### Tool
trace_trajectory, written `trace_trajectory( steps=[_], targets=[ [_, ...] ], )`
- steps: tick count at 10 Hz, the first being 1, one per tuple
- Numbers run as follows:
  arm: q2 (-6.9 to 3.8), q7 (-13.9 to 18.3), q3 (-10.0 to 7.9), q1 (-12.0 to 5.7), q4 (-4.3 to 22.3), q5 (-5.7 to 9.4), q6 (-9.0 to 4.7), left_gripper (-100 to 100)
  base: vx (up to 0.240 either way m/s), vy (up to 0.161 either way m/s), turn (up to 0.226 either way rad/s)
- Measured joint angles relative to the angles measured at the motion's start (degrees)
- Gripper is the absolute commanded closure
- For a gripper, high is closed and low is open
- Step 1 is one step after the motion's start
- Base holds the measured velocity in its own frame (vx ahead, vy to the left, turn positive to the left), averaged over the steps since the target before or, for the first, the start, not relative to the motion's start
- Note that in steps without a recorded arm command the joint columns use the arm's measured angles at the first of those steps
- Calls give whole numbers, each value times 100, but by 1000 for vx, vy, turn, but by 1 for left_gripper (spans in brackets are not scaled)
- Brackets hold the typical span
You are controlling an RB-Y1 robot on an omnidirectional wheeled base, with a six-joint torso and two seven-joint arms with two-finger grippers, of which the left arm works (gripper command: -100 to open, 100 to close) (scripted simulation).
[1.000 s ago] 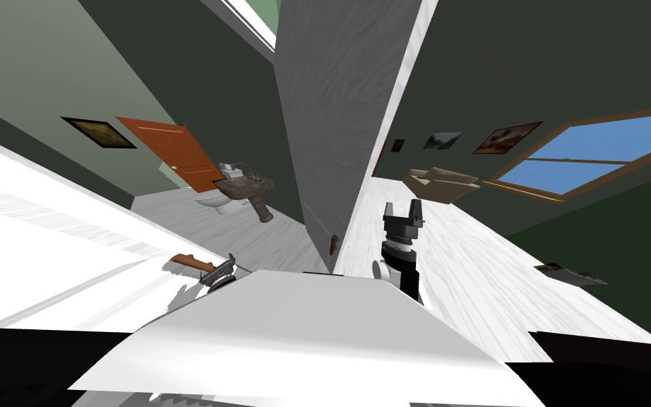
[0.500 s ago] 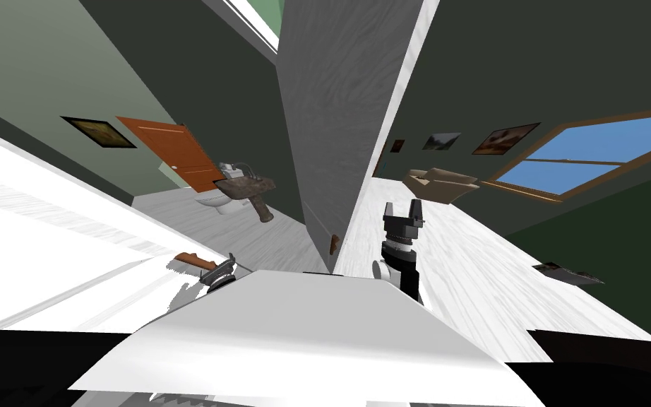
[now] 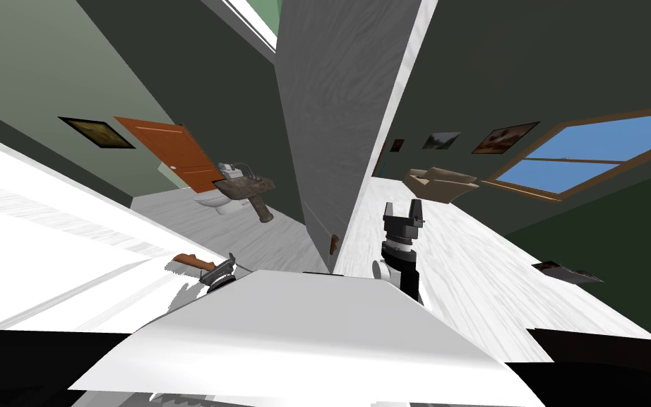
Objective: Pull the door open
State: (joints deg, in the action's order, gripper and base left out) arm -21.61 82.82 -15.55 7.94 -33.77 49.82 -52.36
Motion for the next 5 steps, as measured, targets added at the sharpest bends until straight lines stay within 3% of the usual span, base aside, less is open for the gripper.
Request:
trace_trajectory(
  steps=[1, 3, 5],
  targets=[
    [0, 0, 0, 0, 0, 0, 0, -100, 36, 28, -142],
    [-71, 246, 67, 93, 181, -32, -129, -100, 30, 36, -144],
    [-81, 333, 87, 153, 199, -37, -174, -100, -33, 39, 5]
  ],
)
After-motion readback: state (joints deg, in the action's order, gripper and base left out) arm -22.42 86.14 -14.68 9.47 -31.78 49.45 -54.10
